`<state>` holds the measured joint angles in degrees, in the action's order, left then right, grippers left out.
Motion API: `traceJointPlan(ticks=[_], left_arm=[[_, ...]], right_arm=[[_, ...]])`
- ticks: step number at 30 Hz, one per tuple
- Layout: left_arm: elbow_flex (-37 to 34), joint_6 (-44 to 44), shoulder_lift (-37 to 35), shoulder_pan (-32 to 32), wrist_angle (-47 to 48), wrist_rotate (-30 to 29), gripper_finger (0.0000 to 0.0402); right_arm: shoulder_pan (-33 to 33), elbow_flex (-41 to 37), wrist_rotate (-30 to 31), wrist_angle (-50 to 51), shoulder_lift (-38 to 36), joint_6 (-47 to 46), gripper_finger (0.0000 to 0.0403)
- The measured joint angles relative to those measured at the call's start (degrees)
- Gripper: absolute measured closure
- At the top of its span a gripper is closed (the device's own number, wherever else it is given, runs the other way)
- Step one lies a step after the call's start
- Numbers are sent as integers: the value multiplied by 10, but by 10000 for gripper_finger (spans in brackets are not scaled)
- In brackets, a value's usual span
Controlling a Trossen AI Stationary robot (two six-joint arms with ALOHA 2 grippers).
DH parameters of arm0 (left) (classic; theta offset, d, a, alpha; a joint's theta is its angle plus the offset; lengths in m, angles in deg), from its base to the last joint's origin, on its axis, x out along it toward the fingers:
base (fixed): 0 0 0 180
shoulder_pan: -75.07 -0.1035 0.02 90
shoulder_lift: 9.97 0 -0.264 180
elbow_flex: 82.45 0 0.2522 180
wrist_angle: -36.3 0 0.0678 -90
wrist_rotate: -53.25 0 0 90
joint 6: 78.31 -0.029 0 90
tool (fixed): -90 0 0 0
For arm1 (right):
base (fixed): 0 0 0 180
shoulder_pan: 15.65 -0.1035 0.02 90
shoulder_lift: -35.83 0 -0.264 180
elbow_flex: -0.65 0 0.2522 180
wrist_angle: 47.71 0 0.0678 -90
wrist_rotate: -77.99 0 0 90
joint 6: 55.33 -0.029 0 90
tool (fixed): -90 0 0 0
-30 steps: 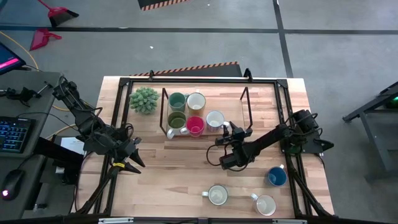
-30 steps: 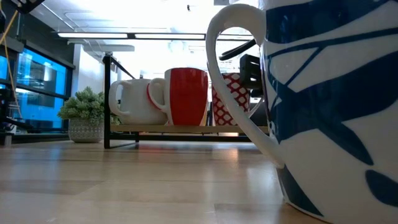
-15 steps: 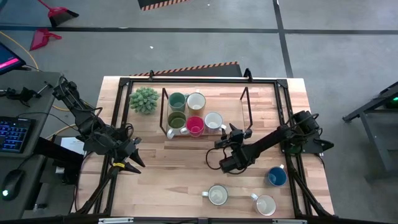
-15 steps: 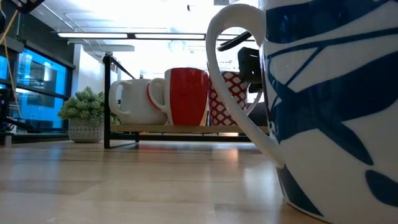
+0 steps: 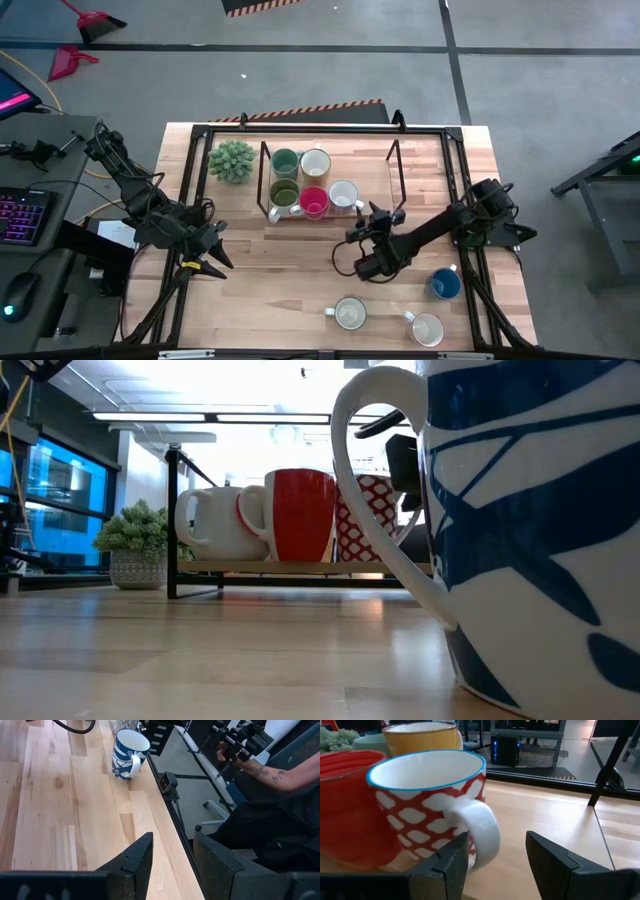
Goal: Place coffee mugs
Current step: Put the dark blue mug on the shelf
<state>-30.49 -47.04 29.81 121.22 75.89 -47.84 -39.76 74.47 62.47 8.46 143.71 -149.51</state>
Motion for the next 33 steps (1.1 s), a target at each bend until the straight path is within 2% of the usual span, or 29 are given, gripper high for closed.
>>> traceJointPlan(ticks=[17,20,24,28,33], left_arm=[[0,0,0,0,0,-15,271],[0,0,0,0,0,-19,271],[0,0,0,0,-1,-47,271],[0,1,0,-1,-10,-89,271],[0,-13,6,-31,-72,-122,271]], right_arm=[[-43,0,16,-13,-1,0,222],[-62,0,22,-24,-15,-7,222],[-95,2,62,-31,-64,-6,222],[-128,17,64,-22,-136,56,222],[-155,50,35,-14,-259,260,222]])
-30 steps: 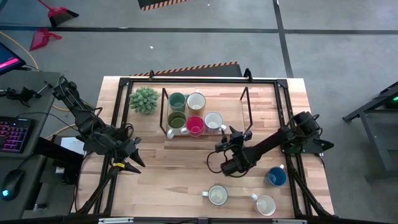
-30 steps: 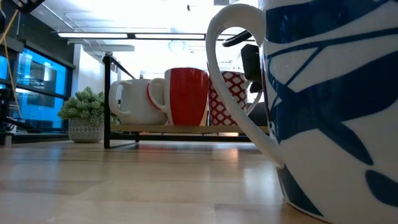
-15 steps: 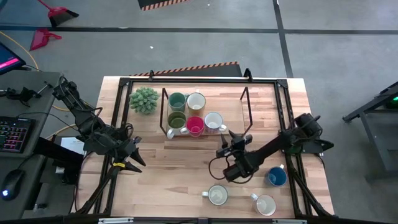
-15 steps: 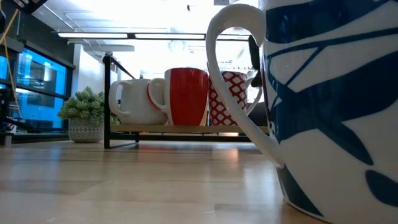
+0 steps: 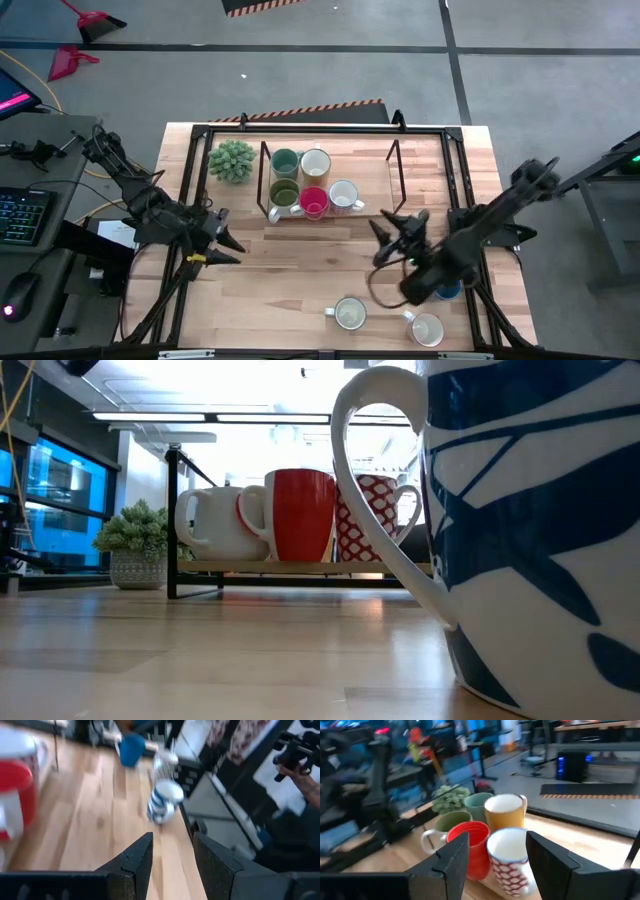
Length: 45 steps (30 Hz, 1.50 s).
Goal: Place coffee mugs
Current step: Put the dark blue mug on the shelf
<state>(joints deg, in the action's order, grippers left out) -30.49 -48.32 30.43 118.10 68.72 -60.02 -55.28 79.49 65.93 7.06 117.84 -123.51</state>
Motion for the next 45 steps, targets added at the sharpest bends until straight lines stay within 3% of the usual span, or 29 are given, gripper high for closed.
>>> traceJointPlan(ticks=[5,8,16,26,31,37,45], left_arm=[[0,-26,17,-50,-80,-1,271],[0,-26,49,-75,-125,0,271],[42,42,183,-125,-173,3,271],[219,-13,352,-134,-203,6,271],[307,-48,426,-134,-203,17,271],[346,-83,469,-128,-254,17,271],[346,-37,470,-125,-263,17,271]], right_arm=[[-14,20,-97,3,-135,216,222],[-25,20,-169,23,-221,282,222],[-44,20,-401,108,-392,294,222],[-73,20,-547,122,-427,346,222],[-96,20,-555,120,-418,389,222],[-159,-9,-504,78,-423,473,222],[-267,-129,-404,31,-507,412,222]])
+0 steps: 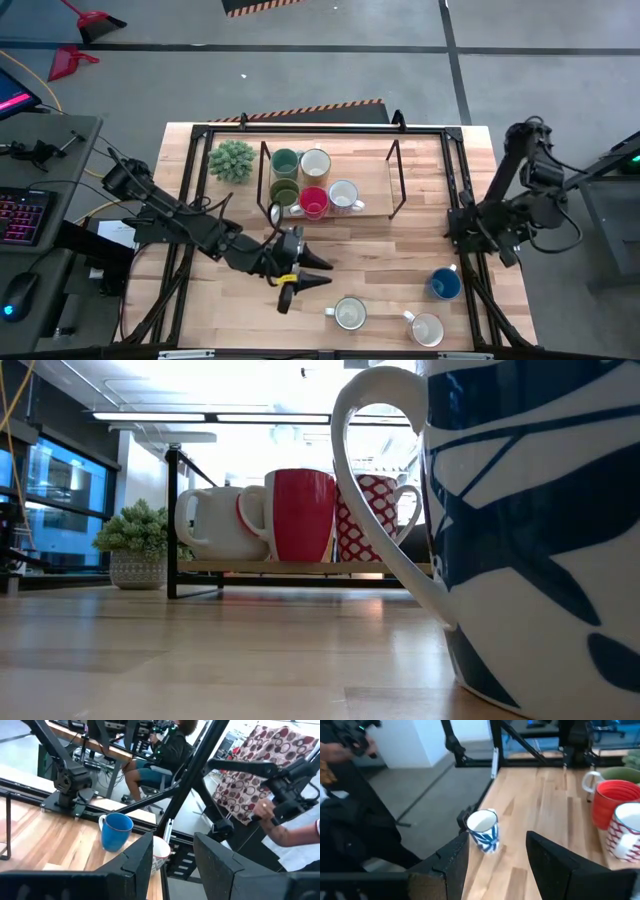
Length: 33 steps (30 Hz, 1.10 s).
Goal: Place coffee mugs
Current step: Put the dark blue mug on the shelf
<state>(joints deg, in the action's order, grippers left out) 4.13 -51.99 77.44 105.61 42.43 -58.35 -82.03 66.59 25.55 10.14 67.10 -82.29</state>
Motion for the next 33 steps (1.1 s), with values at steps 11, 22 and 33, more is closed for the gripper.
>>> traceJointPlan(ticks=[11,22,33], left_arm=[[0,-9,0,-2,-31,-15,271],[0,-10,0,-13,-30,-15,271],[0,-10,0,-18,-28,-3,271]], right_arm=[[-103,-186,131,-171,-120,51,222],[-112,-222,124,-393,-133,256,222],[-111,-222,182,-470,-132,193,222]])
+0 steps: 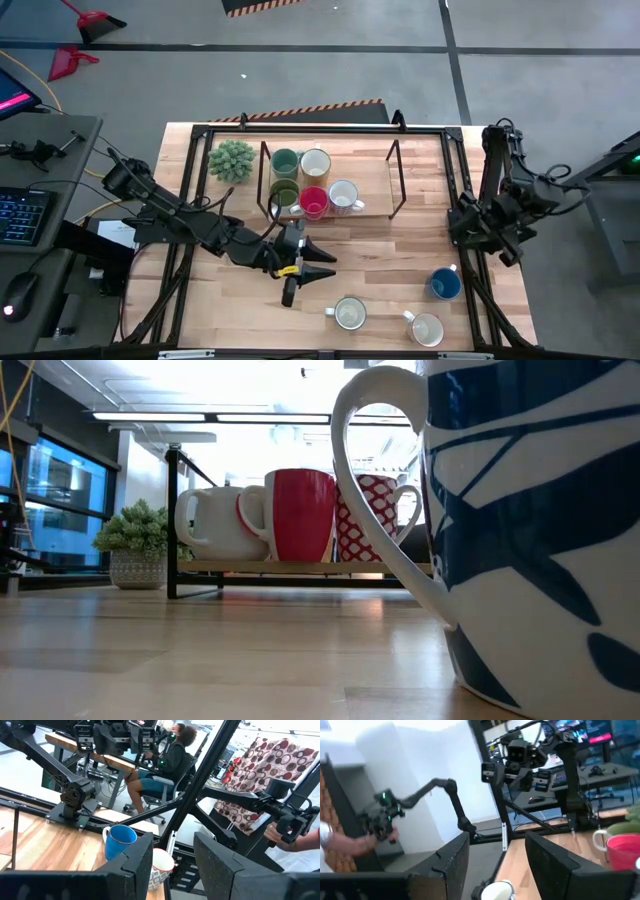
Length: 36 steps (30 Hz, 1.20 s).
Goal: Place coffee mugs
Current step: Put the dark blue mug on the shelf
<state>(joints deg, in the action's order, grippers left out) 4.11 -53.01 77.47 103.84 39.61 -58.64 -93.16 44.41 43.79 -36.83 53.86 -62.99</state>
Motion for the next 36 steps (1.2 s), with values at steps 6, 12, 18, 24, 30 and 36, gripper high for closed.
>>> traceJointPlan(ticks=[6,12,18,24,30,36], left_arm=[[0,0,0,1,2,0,271],[0,0,0,1,2,1,271],[0,0,0,0,2,2,271],[0,1,0,0,2,1,271],[0,1,0,0,3,1,271],[0,1,0,0,3,1,271]], right_arm=[[0,0,-16,12,0,7,222],[0,0,-93,58,0,54,222],[43,0,-83,127,0,41,222],[127,0,-147,158,0,32,222],[227,-10,-190,164,-1,67,235],[335,-10,-210,160,-16,96,283]])
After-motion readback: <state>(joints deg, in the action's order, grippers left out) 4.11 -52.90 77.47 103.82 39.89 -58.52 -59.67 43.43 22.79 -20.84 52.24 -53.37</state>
